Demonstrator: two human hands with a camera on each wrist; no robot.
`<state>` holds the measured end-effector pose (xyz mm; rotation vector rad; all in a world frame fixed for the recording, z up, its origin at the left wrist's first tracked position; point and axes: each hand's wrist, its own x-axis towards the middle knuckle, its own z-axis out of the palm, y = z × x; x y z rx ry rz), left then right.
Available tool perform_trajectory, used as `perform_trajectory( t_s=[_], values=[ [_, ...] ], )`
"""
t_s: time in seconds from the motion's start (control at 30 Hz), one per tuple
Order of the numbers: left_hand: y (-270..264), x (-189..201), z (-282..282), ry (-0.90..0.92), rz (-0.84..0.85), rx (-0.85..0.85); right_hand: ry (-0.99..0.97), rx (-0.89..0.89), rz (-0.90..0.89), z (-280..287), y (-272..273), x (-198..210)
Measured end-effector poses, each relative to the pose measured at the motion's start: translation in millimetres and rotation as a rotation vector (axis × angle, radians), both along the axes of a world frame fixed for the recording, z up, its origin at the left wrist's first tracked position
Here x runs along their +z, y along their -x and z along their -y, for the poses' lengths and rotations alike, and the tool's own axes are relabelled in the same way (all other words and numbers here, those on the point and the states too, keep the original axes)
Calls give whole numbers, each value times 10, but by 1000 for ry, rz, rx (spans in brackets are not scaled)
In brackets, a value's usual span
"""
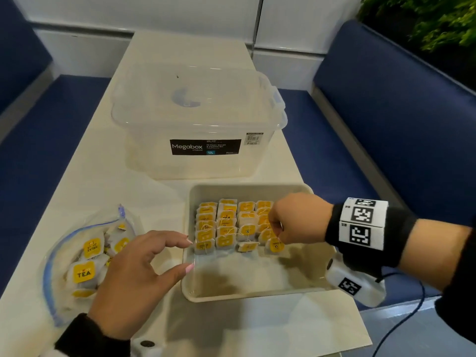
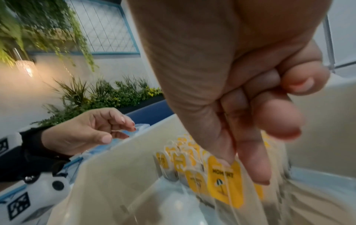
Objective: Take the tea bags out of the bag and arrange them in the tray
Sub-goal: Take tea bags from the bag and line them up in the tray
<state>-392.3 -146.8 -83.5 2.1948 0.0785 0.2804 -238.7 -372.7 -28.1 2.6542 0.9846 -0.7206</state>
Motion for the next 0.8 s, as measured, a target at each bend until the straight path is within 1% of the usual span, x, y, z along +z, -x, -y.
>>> perform_trajectory(
  t_s=[0.2, 0.4, 0.6, 0.8],
  values=[
    [3, -40, 13, 40, -4, -8, 21, 20, 8, -52, -40, -165],
    [6, -67, 18, 32, 5, 3, 10, -8, 34, -88, -69, -192],
    [2, -32, 26, 68, -9, 12, 12, -32, 10, -97, -63, -206],
    [-8, -27, 45, 55, -8, 26, 7, -37, -3, -67, -90, -193]
  ],
)
